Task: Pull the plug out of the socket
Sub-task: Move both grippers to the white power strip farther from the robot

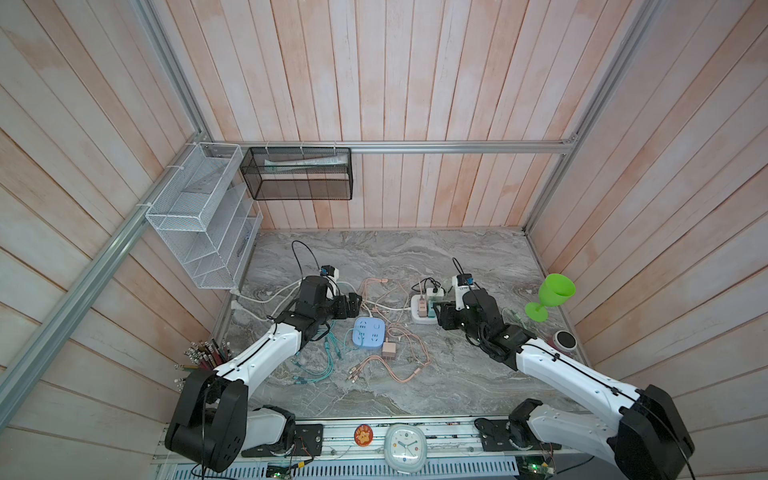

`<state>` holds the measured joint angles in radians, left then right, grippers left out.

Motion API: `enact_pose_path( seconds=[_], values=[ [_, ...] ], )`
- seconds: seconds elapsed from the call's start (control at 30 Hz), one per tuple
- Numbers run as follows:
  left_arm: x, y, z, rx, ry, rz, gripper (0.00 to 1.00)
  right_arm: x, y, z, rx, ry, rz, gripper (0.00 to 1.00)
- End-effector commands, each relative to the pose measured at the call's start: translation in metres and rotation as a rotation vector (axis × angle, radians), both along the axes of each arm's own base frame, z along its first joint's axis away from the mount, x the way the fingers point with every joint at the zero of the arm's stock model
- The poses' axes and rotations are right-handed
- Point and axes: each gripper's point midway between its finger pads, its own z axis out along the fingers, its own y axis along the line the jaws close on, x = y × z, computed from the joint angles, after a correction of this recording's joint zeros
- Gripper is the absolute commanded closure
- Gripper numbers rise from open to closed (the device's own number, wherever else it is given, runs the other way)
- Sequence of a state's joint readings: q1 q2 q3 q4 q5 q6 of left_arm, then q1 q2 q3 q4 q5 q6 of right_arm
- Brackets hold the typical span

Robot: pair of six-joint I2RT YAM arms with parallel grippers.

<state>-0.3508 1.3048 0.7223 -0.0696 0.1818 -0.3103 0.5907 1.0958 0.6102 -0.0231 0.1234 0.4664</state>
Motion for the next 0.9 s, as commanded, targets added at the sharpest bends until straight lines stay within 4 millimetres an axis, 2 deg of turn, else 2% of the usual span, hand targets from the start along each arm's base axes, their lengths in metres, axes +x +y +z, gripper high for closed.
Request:
enact_pose_path(
  seconds=[0.0, 0.2, 0.33, 0.43, 0.57, 0.73, 0.8, 0.87],
  values=[
    [0.009, -0.018, 0.024, 0.042, -0.113, -0.078, 0.0, -0.005, -0.017, -0.014, 0.046, 0.045, -0.037, 0.44],
    [0.012, -0.058, 0.034, 0.083, -0.186, -0.184, 0.0, -0.007, -0.033, -0.04, 0.116, 0.102, -0.037, 0.46],
    [0.019, -0.082, 0.037, 0.065, -0.199, -0.211, 0.0, -0.002, -0.027, -0.042, 0.131, 0.093, 0.026, 0.47],
    [0.032, -0.071, 0.02, 0.074, -0.111, -0.11, 0.0, 0.002, -0.023, -0.045, 0.131, 0.103, 0.061, 0.47],
    [0.028, -0.059, 0.005, 0.066, -0.046, -0.051, 0.0, 0.005, -0.022, -0.054, 0.126, 0.128, 0.086, 0.47],
    [0.027, -0.046, 0.017, 0.046, -0.068, 0.004, 0.0, 0.009, -0.023, -0.061, 0.147, 0.146, 0.099, 0.46],
    [0.025, -0.055, 0.029, 0.041, -0.11, -0.051, 0.0, 0.011, -0.021, -0.06, 0.156, 0.142, 0.114, 0.46],
    [0.019, -0.073, 0.04, 0.06, -0.176, -0.142, 0.0, 0.011, -0.015, -0.056, 0.174, 0.123, 0.154, 0.46]
  ],
)
